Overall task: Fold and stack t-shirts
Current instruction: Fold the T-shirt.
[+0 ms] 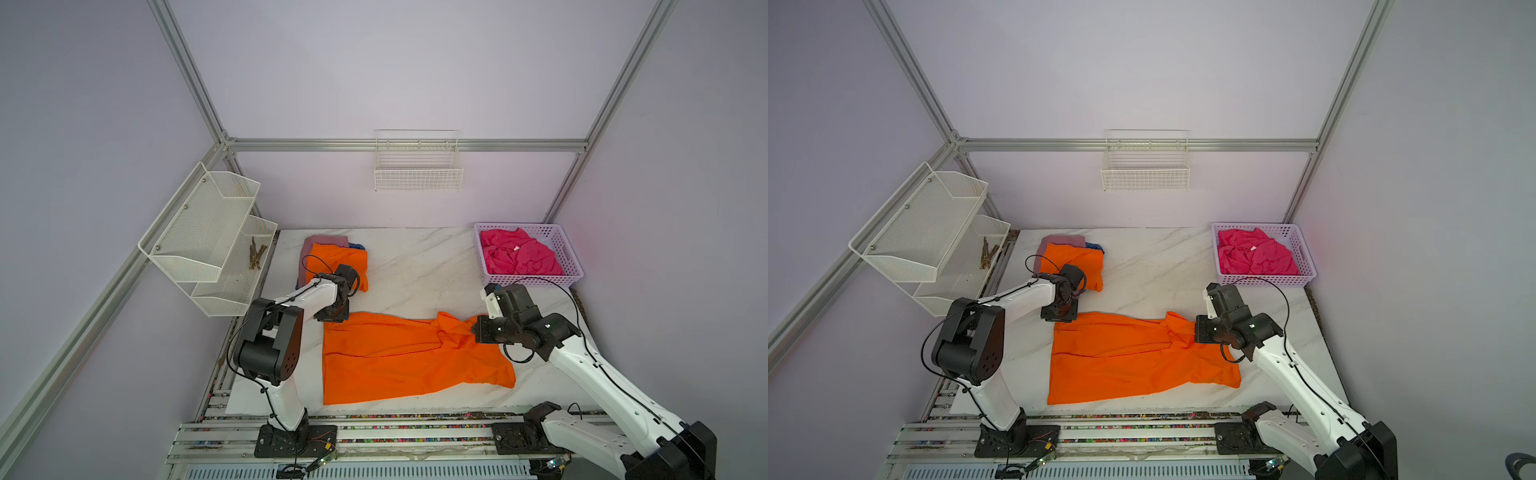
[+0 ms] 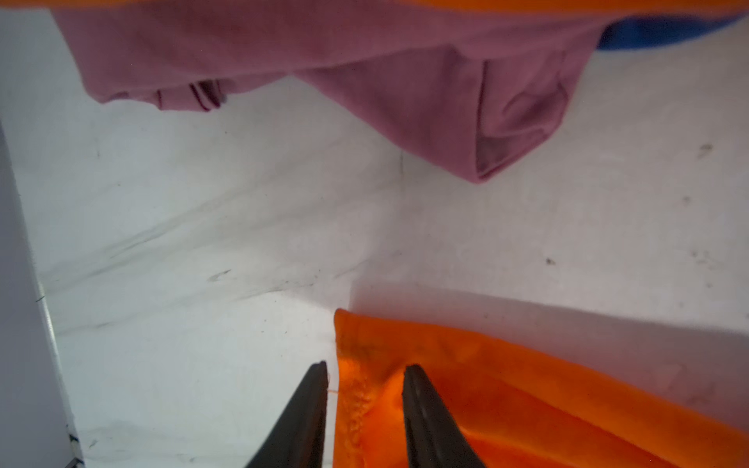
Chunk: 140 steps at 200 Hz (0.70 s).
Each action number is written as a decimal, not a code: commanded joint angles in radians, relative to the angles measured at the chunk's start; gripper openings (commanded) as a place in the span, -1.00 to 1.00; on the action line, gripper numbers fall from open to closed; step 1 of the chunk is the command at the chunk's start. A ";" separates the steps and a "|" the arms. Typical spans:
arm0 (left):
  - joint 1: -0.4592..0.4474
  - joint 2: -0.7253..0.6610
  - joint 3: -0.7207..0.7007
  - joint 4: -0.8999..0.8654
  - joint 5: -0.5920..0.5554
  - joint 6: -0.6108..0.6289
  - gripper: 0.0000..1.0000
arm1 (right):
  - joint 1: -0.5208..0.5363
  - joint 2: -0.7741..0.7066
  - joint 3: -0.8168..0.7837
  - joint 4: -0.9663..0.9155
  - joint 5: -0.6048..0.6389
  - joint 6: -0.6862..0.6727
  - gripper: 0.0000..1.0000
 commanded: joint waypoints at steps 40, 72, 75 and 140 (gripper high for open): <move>0.048 -0.016 -0.028 0.131 0.118 0.105 -0.30 | 0.007 -0.008 0.014 -0.024 0.017 0.003 -1.00; 0.061 0.003 -0.039 0.175 0.188 0.126 -0.30 | 0.007 -0.007 0.014 -0.026 0.020 0.004 -1.00; 0.062 0.005 -0.038 0.178 0.194 0.127 -0.30 | 0.007 -0.006 0.015 -0.028 0.020 0.005 -1.00; 0.087 0.057 -0.039 0.188 0.203 0.125 -0.36 | 0.007 -0.011 0.034 -0.046 0.033 0.004 -1.00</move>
